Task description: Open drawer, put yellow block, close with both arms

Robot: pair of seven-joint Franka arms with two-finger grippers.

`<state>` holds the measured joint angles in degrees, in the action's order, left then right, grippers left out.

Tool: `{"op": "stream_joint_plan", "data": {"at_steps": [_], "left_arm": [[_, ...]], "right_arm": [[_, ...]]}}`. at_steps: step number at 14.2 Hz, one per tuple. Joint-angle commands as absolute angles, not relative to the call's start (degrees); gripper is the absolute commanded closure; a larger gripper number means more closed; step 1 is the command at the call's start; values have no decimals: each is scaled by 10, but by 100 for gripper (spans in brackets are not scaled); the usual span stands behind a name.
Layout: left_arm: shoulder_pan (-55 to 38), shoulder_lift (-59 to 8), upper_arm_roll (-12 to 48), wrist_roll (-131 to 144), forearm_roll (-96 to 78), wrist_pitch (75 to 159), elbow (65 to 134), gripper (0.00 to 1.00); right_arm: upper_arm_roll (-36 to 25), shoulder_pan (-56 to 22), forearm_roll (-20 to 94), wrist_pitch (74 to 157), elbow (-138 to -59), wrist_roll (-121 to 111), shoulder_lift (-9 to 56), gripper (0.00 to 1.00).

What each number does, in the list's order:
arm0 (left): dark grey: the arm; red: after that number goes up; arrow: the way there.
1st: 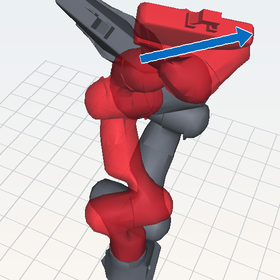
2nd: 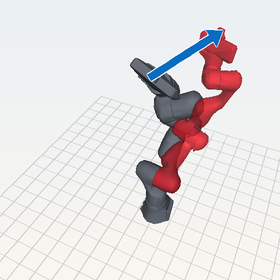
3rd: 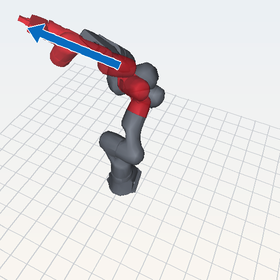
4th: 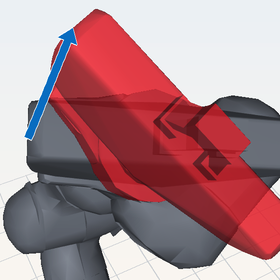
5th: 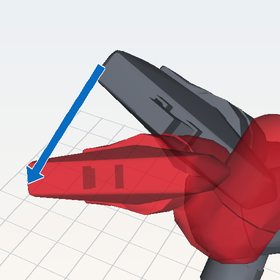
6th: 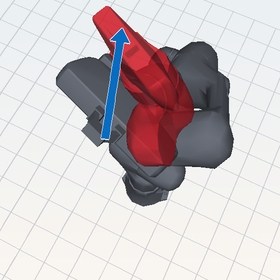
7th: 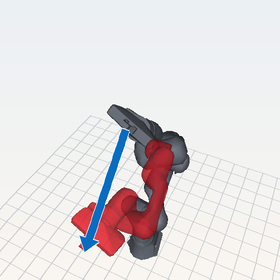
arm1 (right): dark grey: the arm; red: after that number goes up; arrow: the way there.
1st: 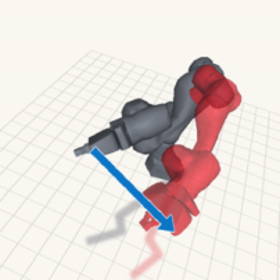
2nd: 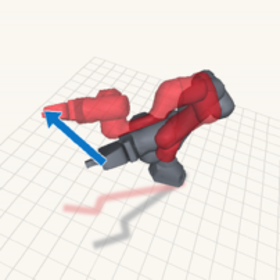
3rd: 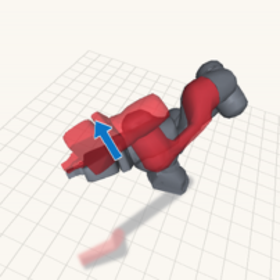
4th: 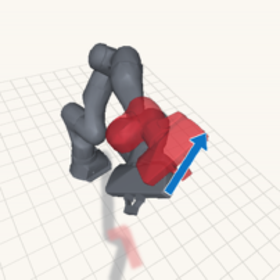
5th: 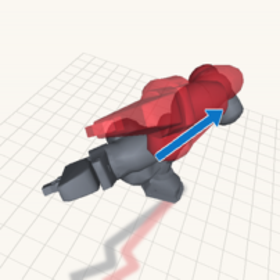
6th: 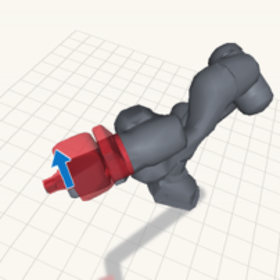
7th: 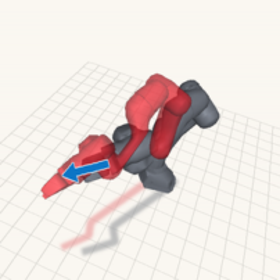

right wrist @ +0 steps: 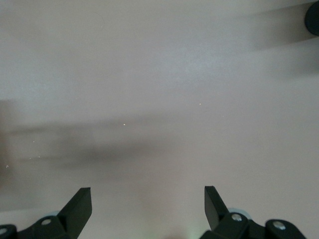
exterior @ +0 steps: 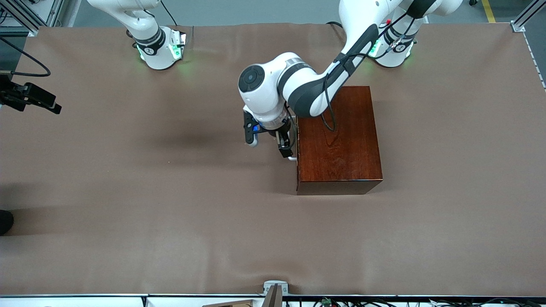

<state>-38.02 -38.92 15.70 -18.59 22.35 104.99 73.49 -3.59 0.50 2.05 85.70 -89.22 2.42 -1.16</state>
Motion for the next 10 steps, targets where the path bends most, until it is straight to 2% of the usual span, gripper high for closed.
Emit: {"op": "stream_joint_plan", "data": {"at_steps": [1,5,10], "left_arm": [[-382,-342,157,-56,204,1069,741,0],[-370,-267,145,21,150,1032,744,0],[-216,-163,149,45,103,902,748,0]], "right_arm": [[-33,9,25,853,-895,32,-21,0],[-33,10,25,853,-894,32,-20,0],[-33,10,24,853,-895,32,-20,0]]}}
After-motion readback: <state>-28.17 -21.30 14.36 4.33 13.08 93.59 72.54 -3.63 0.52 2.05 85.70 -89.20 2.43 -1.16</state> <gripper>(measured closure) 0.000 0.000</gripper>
